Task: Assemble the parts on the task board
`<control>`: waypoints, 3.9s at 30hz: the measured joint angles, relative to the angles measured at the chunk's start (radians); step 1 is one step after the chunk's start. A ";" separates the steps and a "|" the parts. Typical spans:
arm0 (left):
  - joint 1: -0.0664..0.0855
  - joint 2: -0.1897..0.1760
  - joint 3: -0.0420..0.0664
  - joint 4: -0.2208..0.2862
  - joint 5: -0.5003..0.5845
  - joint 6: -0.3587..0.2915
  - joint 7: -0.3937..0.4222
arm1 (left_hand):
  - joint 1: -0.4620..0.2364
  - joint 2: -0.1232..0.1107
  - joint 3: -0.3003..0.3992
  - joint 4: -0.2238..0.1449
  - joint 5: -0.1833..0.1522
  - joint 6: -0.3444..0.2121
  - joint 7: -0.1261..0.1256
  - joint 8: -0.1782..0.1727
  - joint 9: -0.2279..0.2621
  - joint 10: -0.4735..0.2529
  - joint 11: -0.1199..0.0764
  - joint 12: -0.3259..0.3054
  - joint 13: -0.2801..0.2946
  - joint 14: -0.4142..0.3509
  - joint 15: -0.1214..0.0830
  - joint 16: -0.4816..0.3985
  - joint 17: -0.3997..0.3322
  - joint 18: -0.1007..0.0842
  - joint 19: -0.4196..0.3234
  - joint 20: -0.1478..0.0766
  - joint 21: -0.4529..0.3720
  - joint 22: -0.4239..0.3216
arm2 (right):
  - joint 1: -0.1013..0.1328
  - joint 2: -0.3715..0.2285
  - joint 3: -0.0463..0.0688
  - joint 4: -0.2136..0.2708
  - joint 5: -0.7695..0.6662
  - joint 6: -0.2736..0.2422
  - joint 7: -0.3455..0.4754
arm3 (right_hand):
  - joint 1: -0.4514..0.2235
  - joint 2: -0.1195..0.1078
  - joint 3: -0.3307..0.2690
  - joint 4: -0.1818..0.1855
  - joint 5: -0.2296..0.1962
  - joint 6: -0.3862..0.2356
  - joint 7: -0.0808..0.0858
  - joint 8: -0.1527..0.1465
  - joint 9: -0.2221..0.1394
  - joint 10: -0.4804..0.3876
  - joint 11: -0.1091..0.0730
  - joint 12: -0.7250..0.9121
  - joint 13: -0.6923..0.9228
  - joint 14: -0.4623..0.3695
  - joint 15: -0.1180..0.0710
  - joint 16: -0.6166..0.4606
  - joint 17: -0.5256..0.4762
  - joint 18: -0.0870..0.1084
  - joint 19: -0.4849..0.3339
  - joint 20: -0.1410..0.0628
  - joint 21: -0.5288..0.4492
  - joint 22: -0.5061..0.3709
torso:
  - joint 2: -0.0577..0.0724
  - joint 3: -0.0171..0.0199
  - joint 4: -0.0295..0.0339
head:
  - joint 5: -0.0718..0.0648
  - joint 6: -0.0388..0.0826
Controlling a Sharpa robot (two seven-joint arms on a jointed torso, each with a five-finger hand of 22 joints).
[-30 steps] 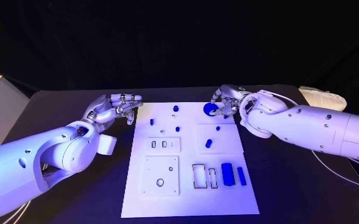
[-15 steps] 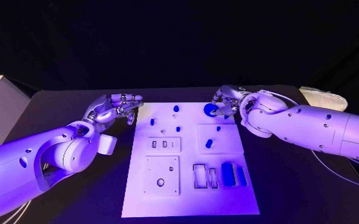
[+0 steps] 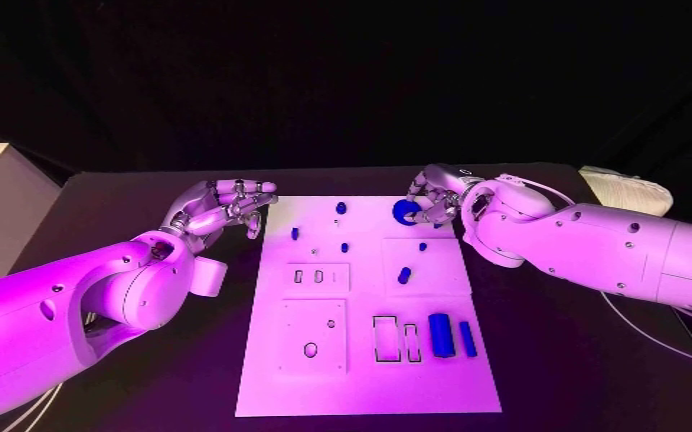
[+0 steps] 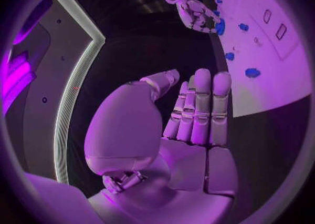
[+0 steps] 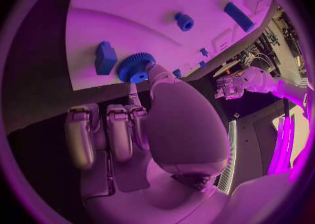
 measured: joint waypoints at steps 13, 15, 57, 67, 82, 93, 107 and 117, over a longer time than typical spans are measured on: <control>0.000 0.005 0.000 -0.003 0.000 0.004 -0.006 | 0.010 0.010 0.008 -0.008 0.000 0.000 0.000 0.000 0.001 0.000 0.000 0.000 0.001 -0.004 0.004 0.000 -0.002 0.000 0.000 0.000 0.000 0.000 | 0.003 0.007 0.000 0.111 -0.056 -0.098 -0.012 | 0.001 -0.012 0.057 -0.006 0.049 0.012 0.002 0.012 0.003 0.002 -0.016 0.000 0.000 -0.003 -0.014 0.000 0.000 -0.014 -0.002 -0.013 0.019 0.000 | -0.004 -0.0033 0.0015 | 0.005 0.004; 0.000 0.006 0.000 -0.003 0.000 0.004 -0.008 | 0.009 0.010 0.013 -0.010 0.000 0.000 0.000 0.000 0.002 0.000 0.000 0.000 0.001 -0.004 0.004 0.000 -0.003 0.000 0.000 0.000 0.000 0.001 | 0.006 0.018 0.000 0.136 -0.068 -0.115 -0.015 | 0.002 -0.012 0.064 -0.009 0.058 0.012 0.002 0.012 0.003 0.002 -0.016 0.000 0.000 0.000 -0.018 0.000 0.000 -0.014 -0.004 -0.015 0.019 0.000 | -0.005 -0.0043 0.0021 | 0.006 0.005; 0.000 0.023 0.000 -0.011 -0.010 0.016 -0.051 | 0.016 0.016 0.029 -0.015 0.000 -0.004 0.004 0.000 0.003 -0.004 0.004 0.000 0.002 -0.004 0.004 0.000 -0.005 0.000 -0.003 0.004 0.009 0.007 | -0.051 0.199 -0.008 0.084 -0.218 -0.154 -0.068 | 0.011 -0.025 0.108 -0.017 0.027 0.010 0.000 0.009 0.002 0.002 -0.016 0.000 0.000 0.000 -0.017 0.000 0.000 -0.014 -0.002 -0.020 0.019 0.000 | -0.002 -0.0122 0.0140 | 0.017 -0.014; 0.000 0.023 0.000 -0.013 -0.011 0.018 -0.052 | 0.016 0.016 0.029 -0.015 0.000 -0.011 0.003 0.000 0.003 -0.004 0.004 0.000 0.002 -0.004 0.004 0.000 -0.005 0.000 -0.003 0.003 0.009 0.008 | -0.053 0.196 -0.007 0.083 -0.237 -0.187 -0.073 | 0.006 -0.032 0.110 -0.014 0.025 0.010 0.000 0.008 0.002 0.002 -0.016 0.000 0.000 0.000 -0.017 0.000 0.000 -0.014 -0.002 -0.020 0.019 0.000 | -0.003 -0.0126 0.0136 | 0.012 -0.019; 0.000 0.027 0.000 -0.020 -0.012 0.021 -0.053 | 0.016 0.016 0.029 -0.015 0.000 -0.011 0.003 0.000 0.003 -0.007 0.007 0.000 0.002 -0.004 0.004 0.000 -0.005 0.000 -0.003 0.003 0.009 0.008 | -0.055 0.204 -0.006 0.058 -0.242 -0.188 -0.080 | 0.006 -0.032 0.115 -0.017 0.021 0.008 -0.002 0.008 0.003 0.002 -0.016 0.000 0.000 0.000 -0.017 0.000 0.000 -0.014 -0.002 -0.020 0.018 0.000 | -0.003 -0.0136 0.0144 | 0.008 -0.019; 0.000 0.025 0.000 -0.019 -0.012 0.023 -0.054 | 0.016 0.016 0.029 -0.015 0.000 -0.011 0.003 0.000 0.003 -0.008 0.006 0.000 0.002 -0.004 0.004 0.002 -0.005 0.000 -0.003 0.003 0.014 0.012 | -0.057 0.211 -0.005 0.042 -0.243 -0.168 -0.090 | 0.006 -0.032 0.117 -0.015 0.017 0.006 -0.004 0.008 0.003 0.002 -0.016 0.000 0.000 0.000 -0.017 0.000 0.000 -0.014 -0.002 -0.020 0.018 0.000 | -0.003 -0.0137 0.0138 | 0.010 -0.021; 0.000 0.023 0.000 -0.019 -0.013 0.025 -0.056 | 0.016 0.016 0.029 -0.015 0.000 -0.011 0.003 0.000 0.003 -0.011 0.003 0.000 0.001 -0.004 0.004 0.003 -0.005 0.000 -0.003 0.003 0.014 0.012 | -0.057 0.218 -0.005 0.026 -0.244 -0.145 -0.097 | -0.023 -0.060 0.132 -0.003 -0.051 -0.045 0.014 -0.035 0.026 0.000 0.004 -0.011 0.000 -0.003 -0.002 0.000 0.000 -0.014 -0.002 -0.011 0.018 0.001 | -0.003 -0.0136 0.0134 | 0.013 -0.022; 0.000 0.023 0.000 -0.019 -0.013 0.025 -0.056 | 0.016 0.016 0.029 -0.015 0.000 -0.011 0.003 0.000 0.003 -0.011 0.003 0.000 0.002 -0.004 0.004 0.003 -0.005 0.000 -0.003 0.003 0.013 0.012 | -0.058 0.219 -0.006 0.019 -0.217 -0.121 -0.085 | -0.093 -0.047 0.052 0.005 -0.098 -0.076 0.025 -0.066 0.006 -0.002 0.013 -0.020 0.000 -0.005 0.006 0.000 0.000 -0.014 -0.002 0.006 0.018 0.000 | -0.003 -0.0143 0.0137 | 0.013 -0.024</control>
